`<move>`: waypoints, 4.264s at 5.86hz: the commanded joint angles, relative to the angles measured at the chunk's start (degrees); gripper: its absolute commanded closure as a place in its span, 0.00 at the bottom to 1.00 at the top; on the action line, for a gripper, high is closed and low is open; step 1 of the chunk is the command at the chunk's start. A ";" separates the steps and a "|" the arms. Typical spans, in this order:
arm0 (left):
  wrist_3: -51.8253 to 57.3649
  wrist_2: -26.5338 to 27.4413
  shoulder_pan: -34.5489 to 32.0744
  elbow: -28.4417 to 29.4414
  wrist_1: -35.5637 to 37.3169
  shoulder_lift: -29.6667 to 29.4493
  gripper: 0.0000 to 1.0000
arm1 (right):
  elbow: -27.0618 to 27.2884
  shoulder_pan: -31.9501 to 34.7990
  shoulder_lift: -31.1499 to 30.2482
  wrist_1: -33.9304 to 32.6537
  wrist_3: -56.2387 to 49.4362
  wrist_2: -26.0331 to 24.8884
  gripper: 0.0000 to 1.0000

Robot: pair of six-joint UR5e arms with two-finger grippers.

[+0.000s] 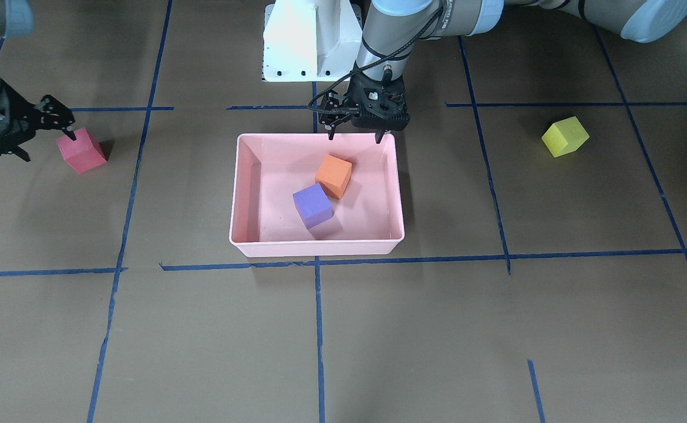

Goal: Place blocks into pink bin with both arms
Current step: 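Release the orange block in the bin while the right gripper grasps the red block, then carry the red block into the bin while the left gripper reaches for the yellow block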

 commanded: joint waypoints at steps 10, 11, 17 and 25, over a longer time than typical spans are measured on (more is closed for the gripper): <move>16.77 -2.81 -4.05 -3.23 0.29 6.71 0.00 | 1.43 -9.58 5.25 -1.81 16.16 -3.47 0.84; 28.32 -5.53 -7.38 -5.16 0.21 10.84 0.00 | 1.79 -9.58 12.95 -8.46 23.26 -3.38 0.83; 59.81 -12.85 -20.68 -8.34 -18.55 42.38 0.00 | -4.52 -19.31 48.25 -34.72 50.12 -13.20 0.01; 9.81 -12.32 -15.96 -4.66 -35.74 56.94 0.00 | -0.77 -18.72 43.70 -34.72 45.13 -13.40 0.00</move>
